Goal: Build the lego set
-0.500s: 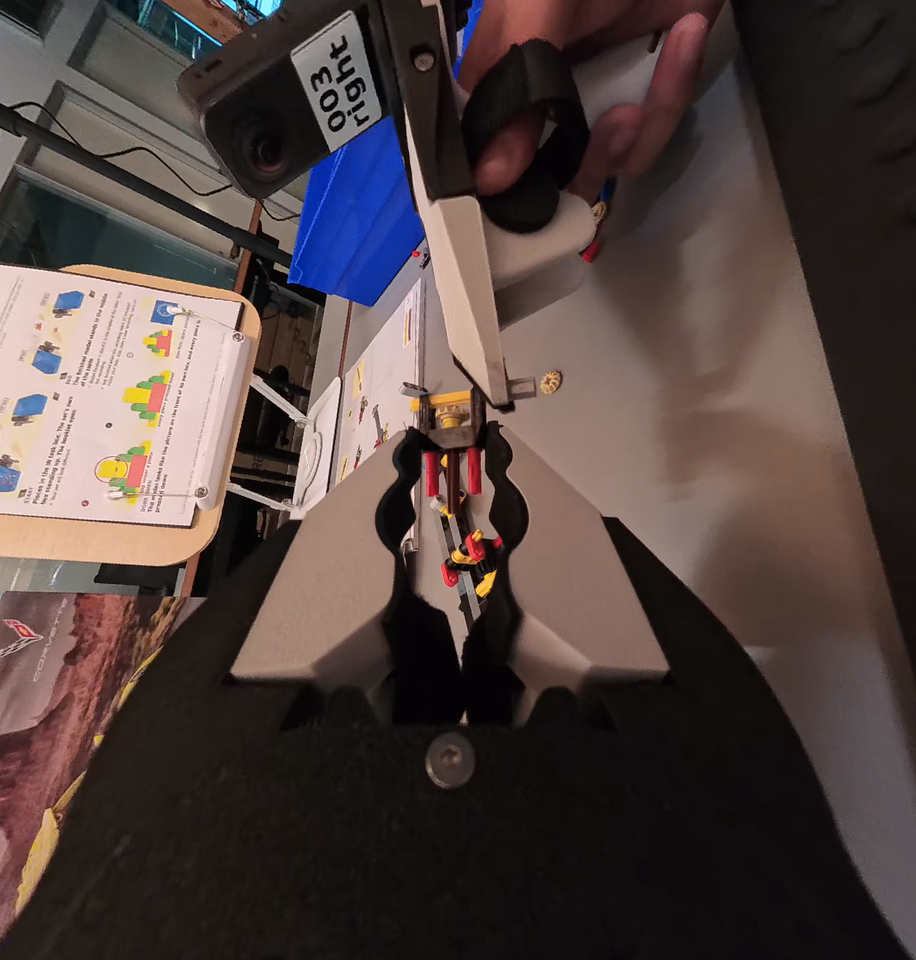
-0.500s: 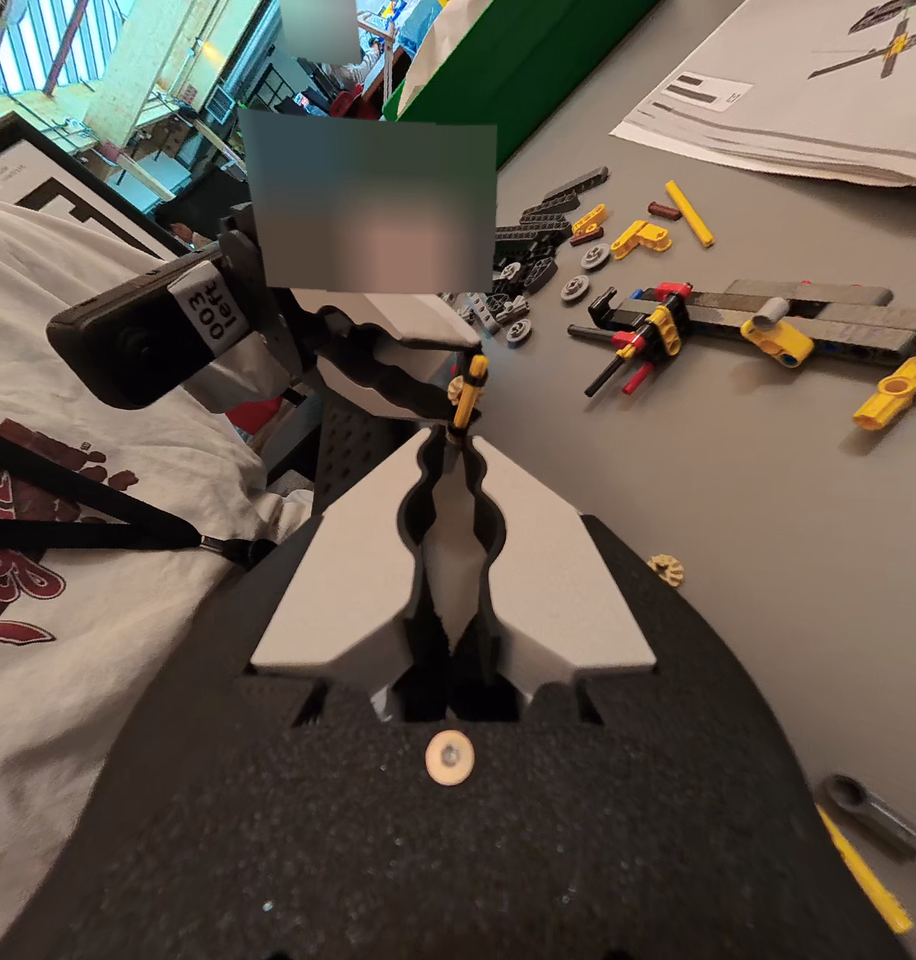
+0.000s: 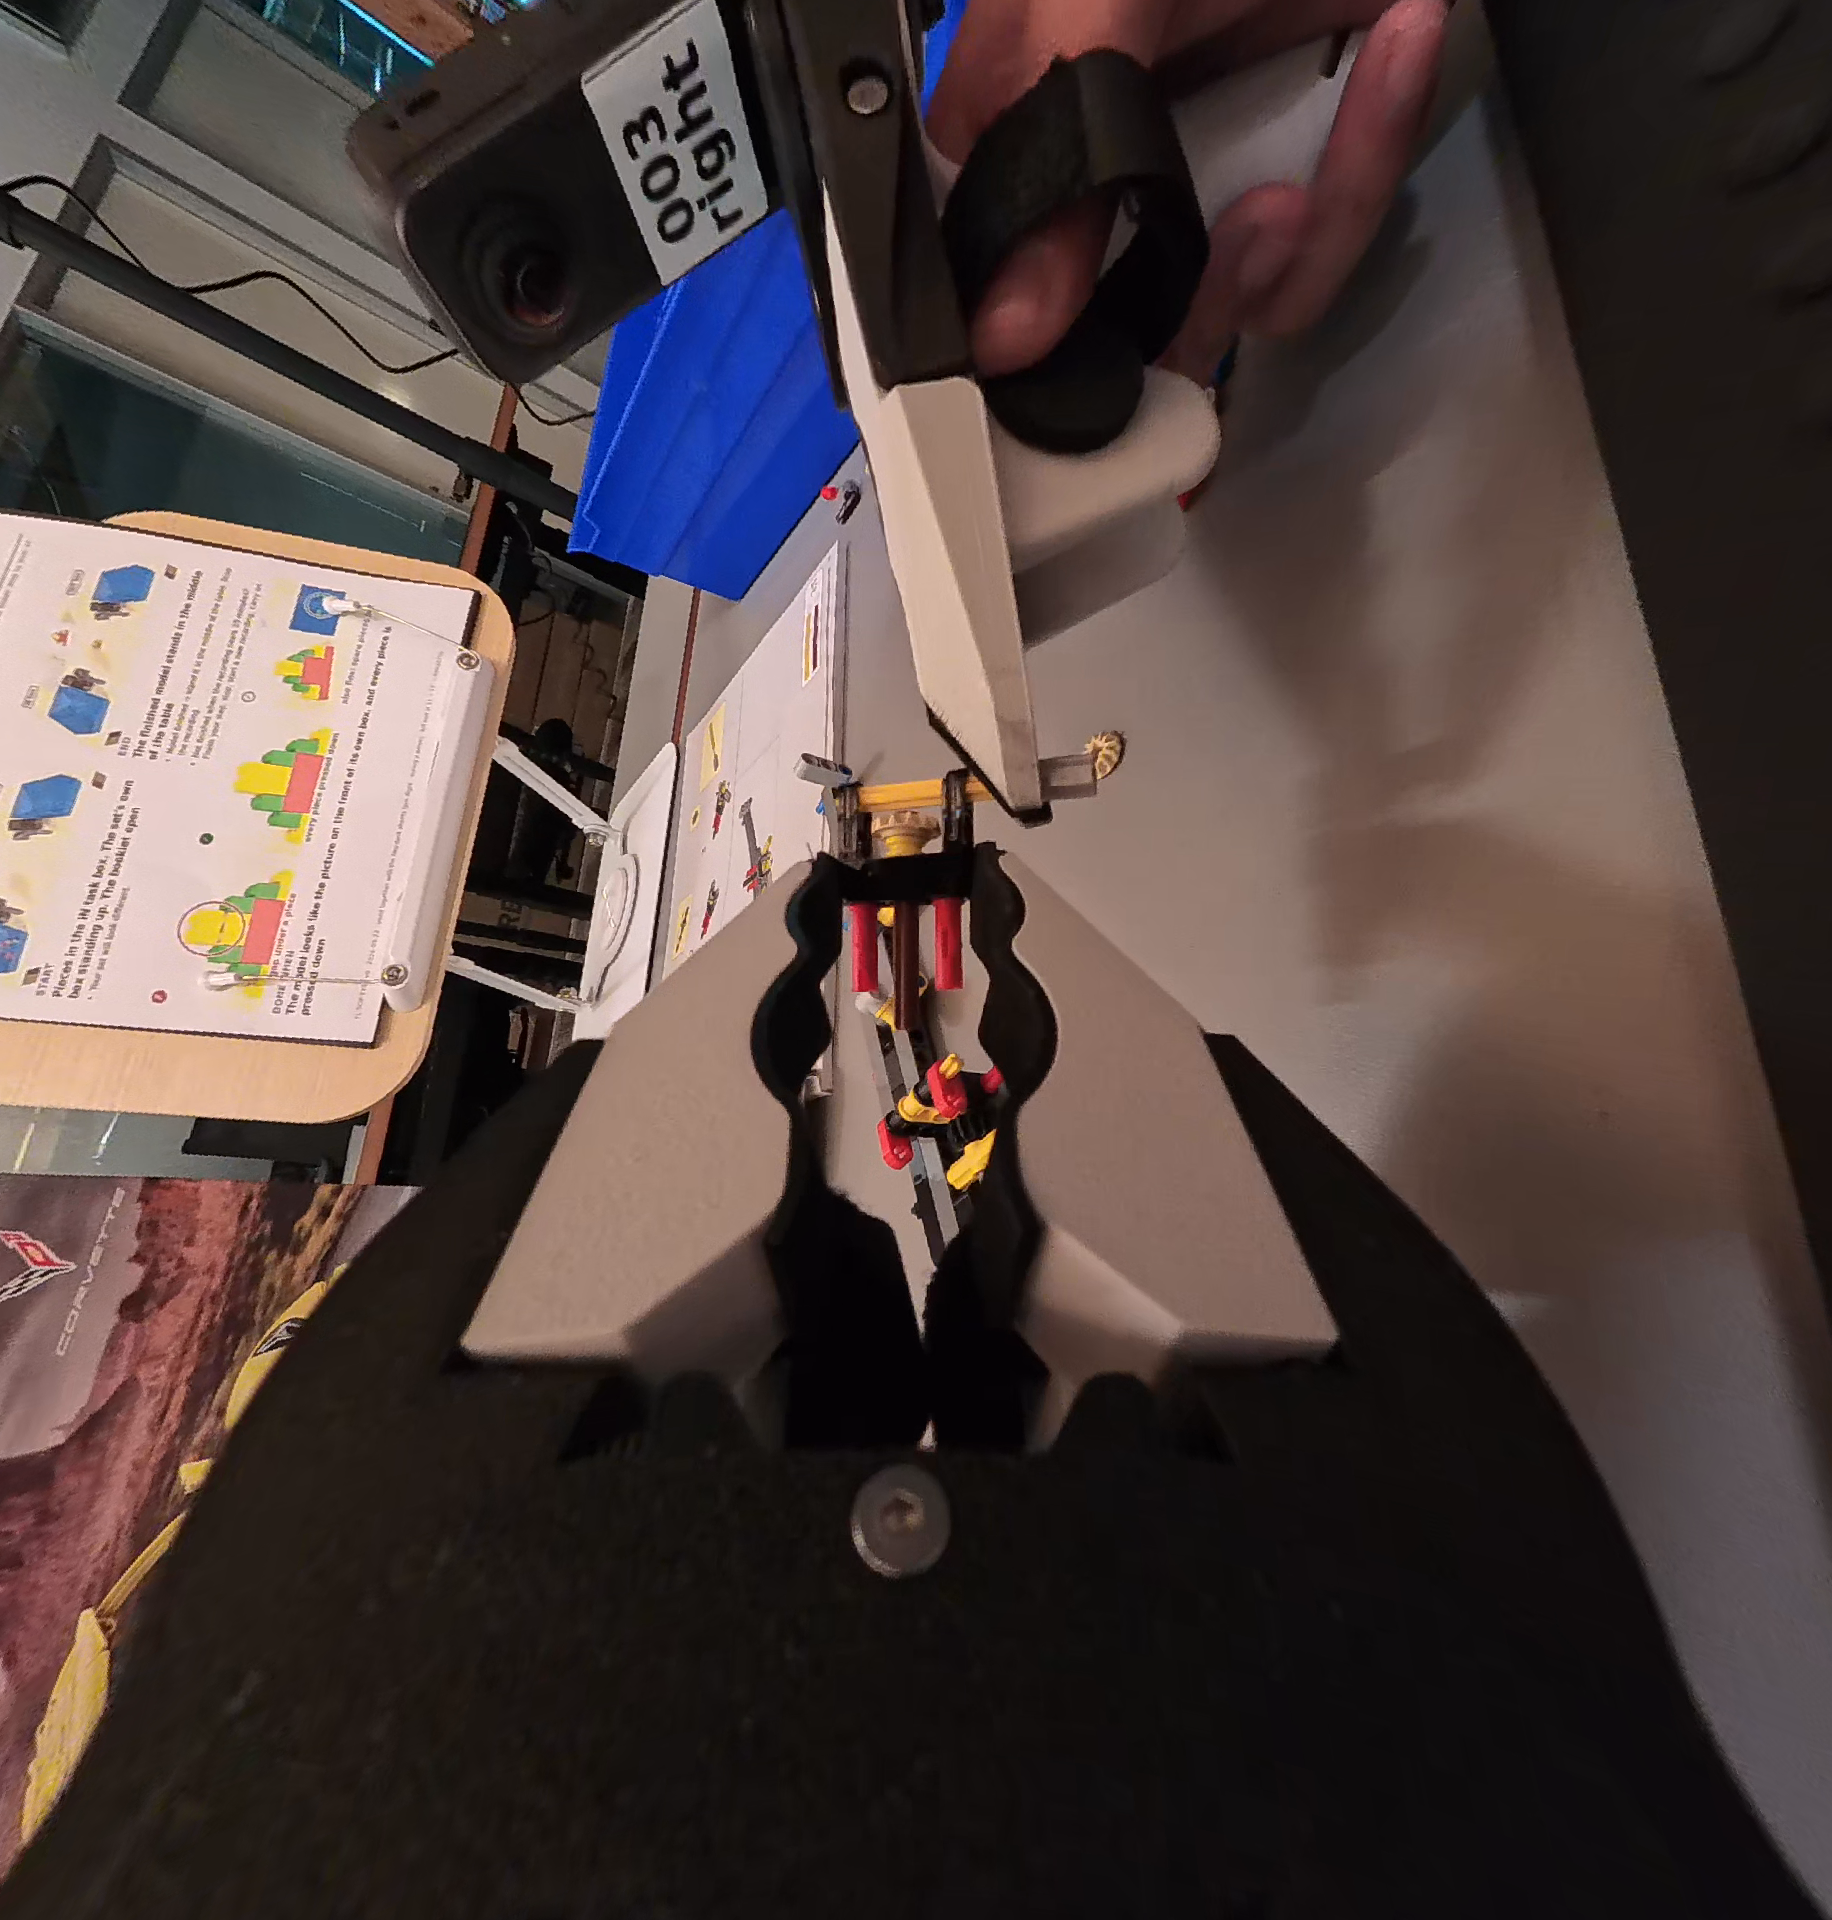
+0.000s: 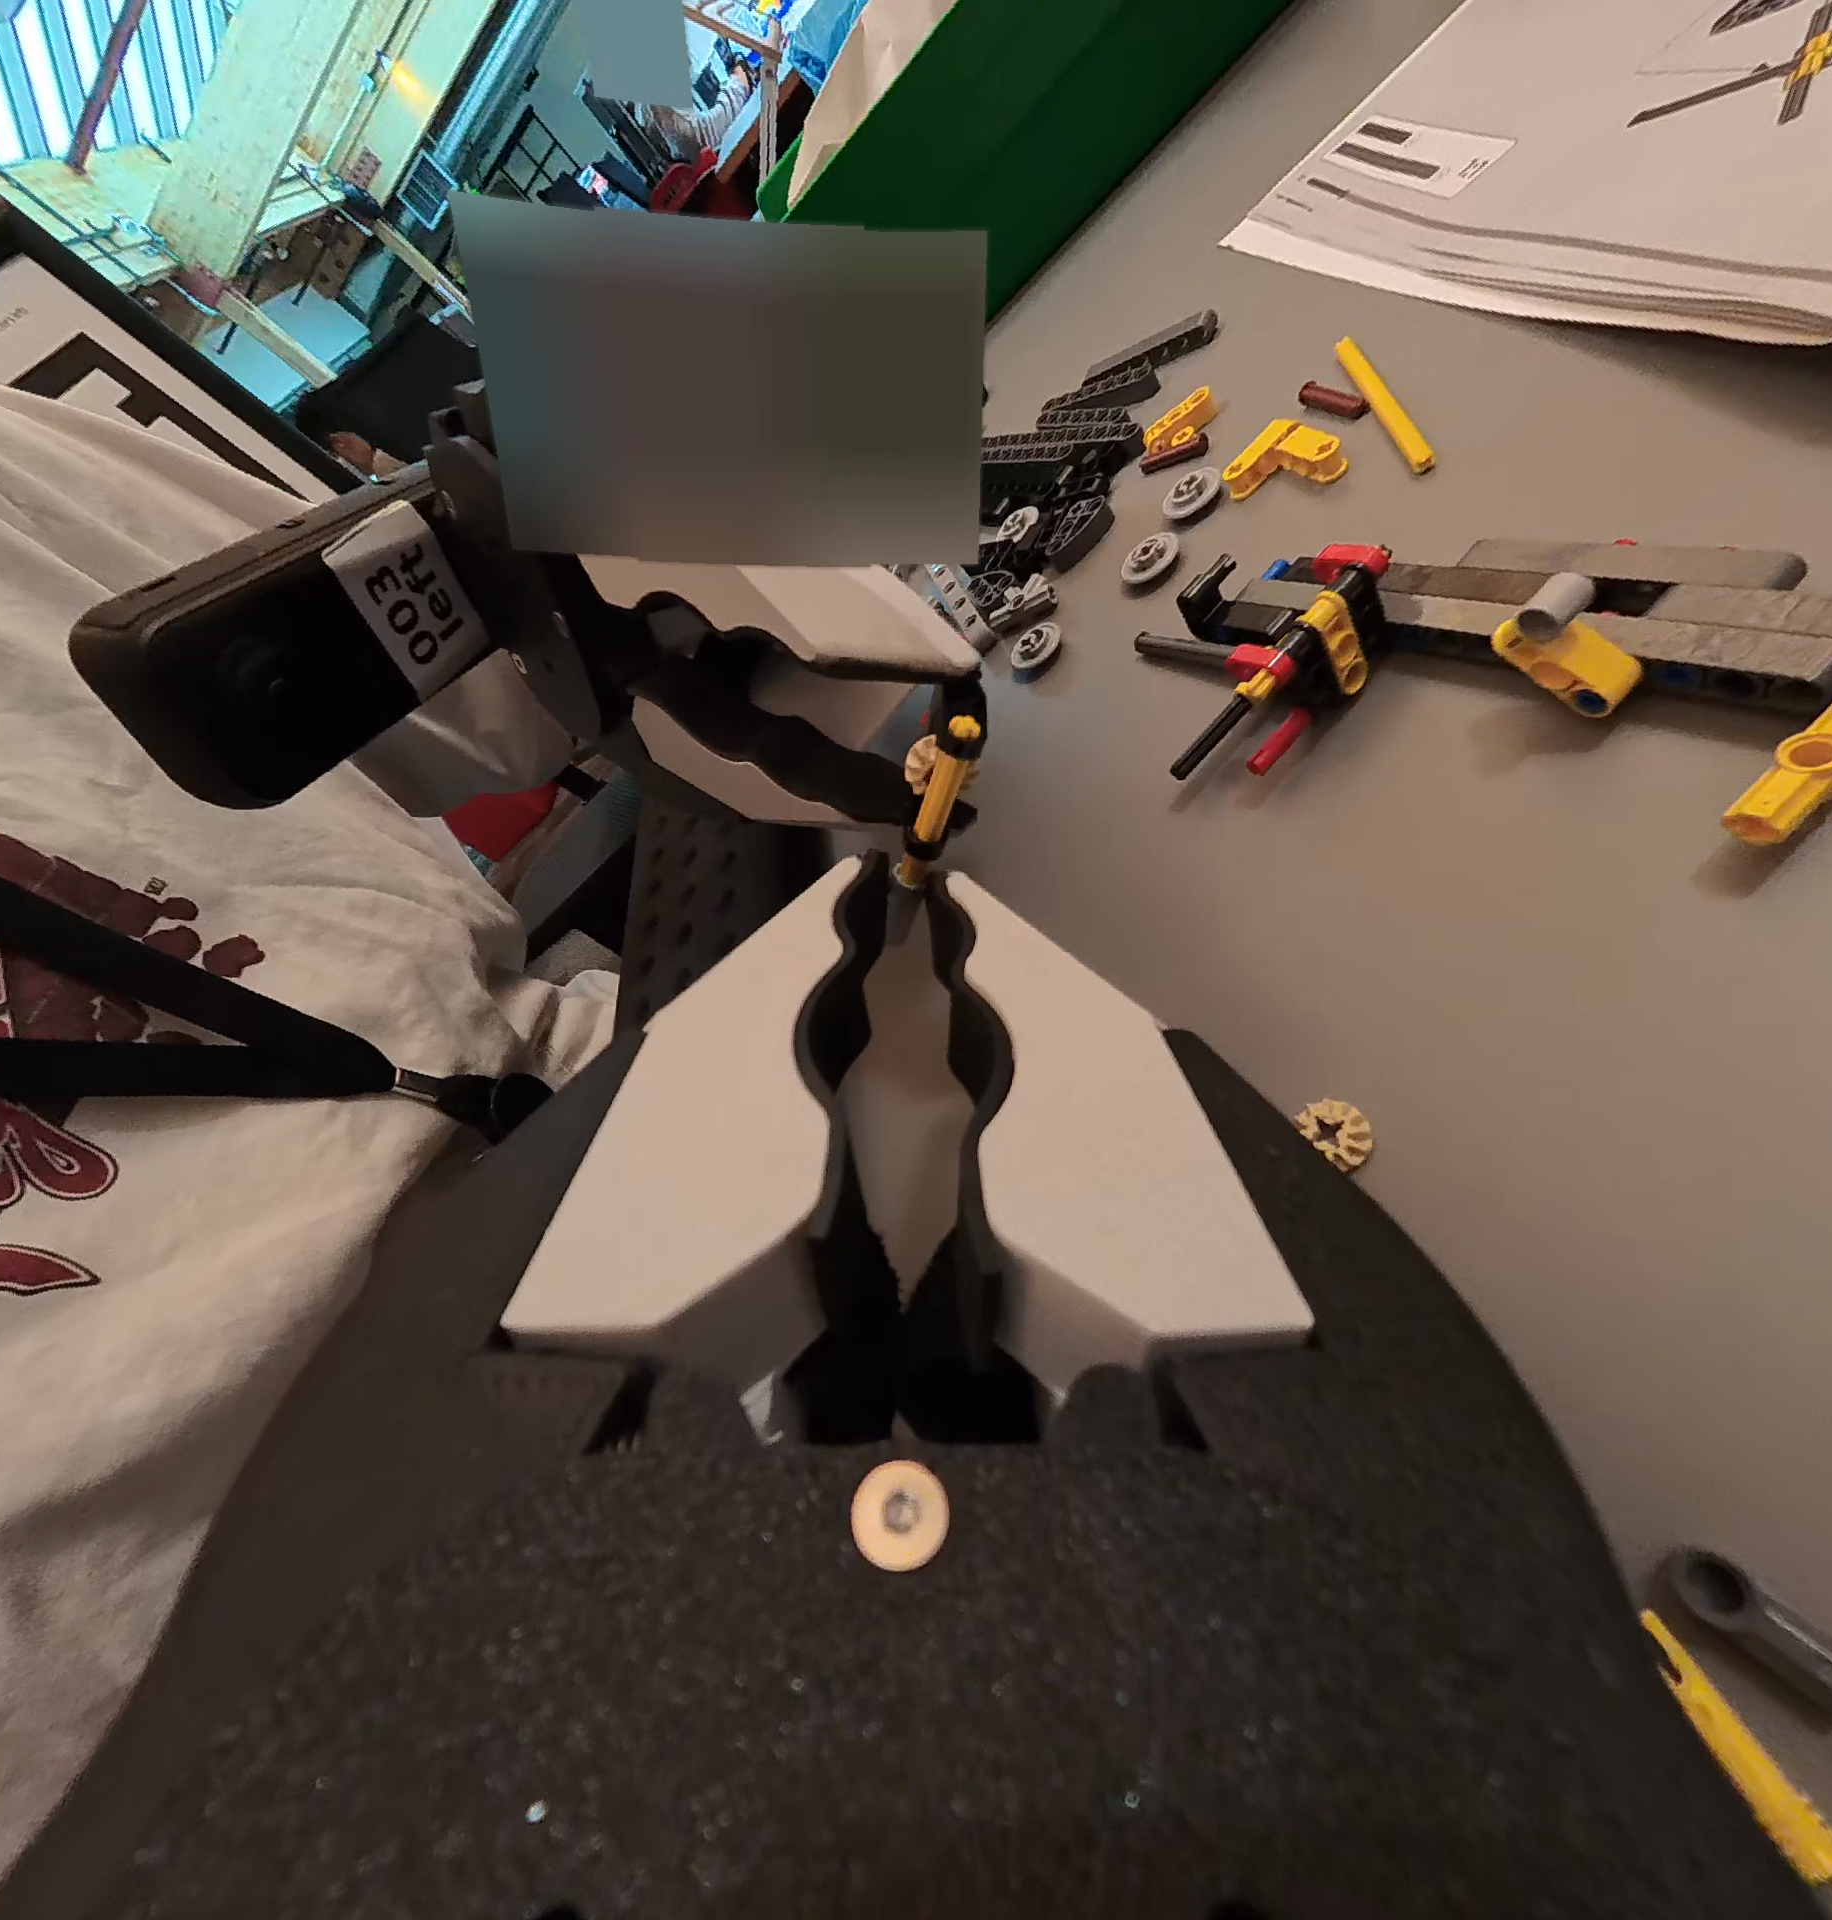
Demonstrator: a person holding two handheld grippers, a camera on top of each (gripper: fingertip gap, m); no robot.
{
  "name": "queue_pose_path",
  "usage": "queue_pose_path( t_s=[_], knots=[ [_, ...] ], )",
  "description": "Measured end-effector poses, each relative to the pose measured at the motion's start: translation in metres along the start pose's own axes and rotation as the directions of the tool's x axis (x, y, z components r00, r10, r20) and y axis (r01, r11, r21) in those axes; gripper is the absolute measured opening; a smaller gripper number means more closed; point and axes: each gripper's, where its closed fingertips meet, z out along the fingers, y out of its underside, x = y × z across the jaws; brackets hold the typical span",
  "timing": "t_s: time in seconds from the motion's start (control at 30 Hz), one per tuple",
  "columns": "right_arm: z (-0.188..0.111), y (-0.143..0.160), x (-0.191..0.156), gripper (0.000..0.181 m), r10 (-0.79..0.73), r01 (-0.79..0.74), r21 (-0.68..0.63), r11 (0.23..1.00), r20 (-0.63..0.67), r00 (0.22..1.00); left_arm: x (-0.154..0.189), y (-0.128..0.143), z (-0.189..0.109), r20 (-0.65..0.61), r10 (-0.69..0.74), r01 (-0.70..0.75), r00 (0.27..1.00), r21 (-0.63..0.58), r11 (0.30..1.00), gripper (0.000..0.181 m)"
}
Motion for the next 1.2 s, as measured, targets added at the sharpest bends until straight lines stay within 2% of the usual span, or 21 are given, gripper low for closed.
queue_pose_path(
  t_s=[0.33,0.47,0.57,0.67,0.77,0.83,1.0,1.13,1.2],
  knots=[
    [-0.001,-0.004,-0.002,0.014,0.001,-0.001,0.022,1.000,0.010,1.000,0.000,0.000,0.000,-0.001,-0.002,0.002,1.000,0.000,1.000,0.023],
    [-0.009,-0.007,0.003,0.014,-0.002,0.003,0.051,0.999,-0.014,1.000,0.001,0.000,0.000,-0.005,-0.006,0.006,1.000,0.001,1.000,0.023],
    [-0.014,-0.005,0.008,0.019,-0.012,0.014,0.047,0.999,-0.057,0.998,0.002,0.001,0.000,-0.013,-0.018,0.018,1.000,0.000,1.000,0.023],
    [-0.022,-0.002,0.010,0.025,-0.109,0.113,0.015,0.994,-0.145,0.983,-0.001,0.003,0.000,-0.017,-0.033,0.033,0.999,-0.001,0.999,0.023],
    [-0.039,0.004,0.024,0.027,-0.253,0.234,-0.099,0.967,-0.316,0.914,0.000,0.004,0.001,-0.032,-0.048,0.048,0.998,0.000,0.999,0.023],
    [-0.053,0.010,0.040,0.027,-0.309,0.246,-0.198,0.949,-0.421,0.853,0.004,0.005,0.002,-0.050,-0.050,0.050,0.997,-0.005,0.999,0.023],
    [-0.055,0.033,0.066,0.029,-0.365,0.173,-0.390,0.904,-0.497,0.787,0.007,0.007,0.003,-0.057,-0.032,0.031,0.998,-0.017,0.999,0.023],
    [-0.045,0.035,0.077,0.027,-0.436,0.211,-0.429,0.878,-0.537,0.722,0.005,0.008,0.003,-0.054,-0.036,0.035,0.998,-0.020,0.999,0.023],
    [-0.043,0.033,0.077,0.022,-0.441,0.225,-0.420,0.879,-0.541,0.716,0.005,0.009,0.003,-0.053,-0.038,0.037,0.998,-0.019,0.999,0.023]
  ],
)
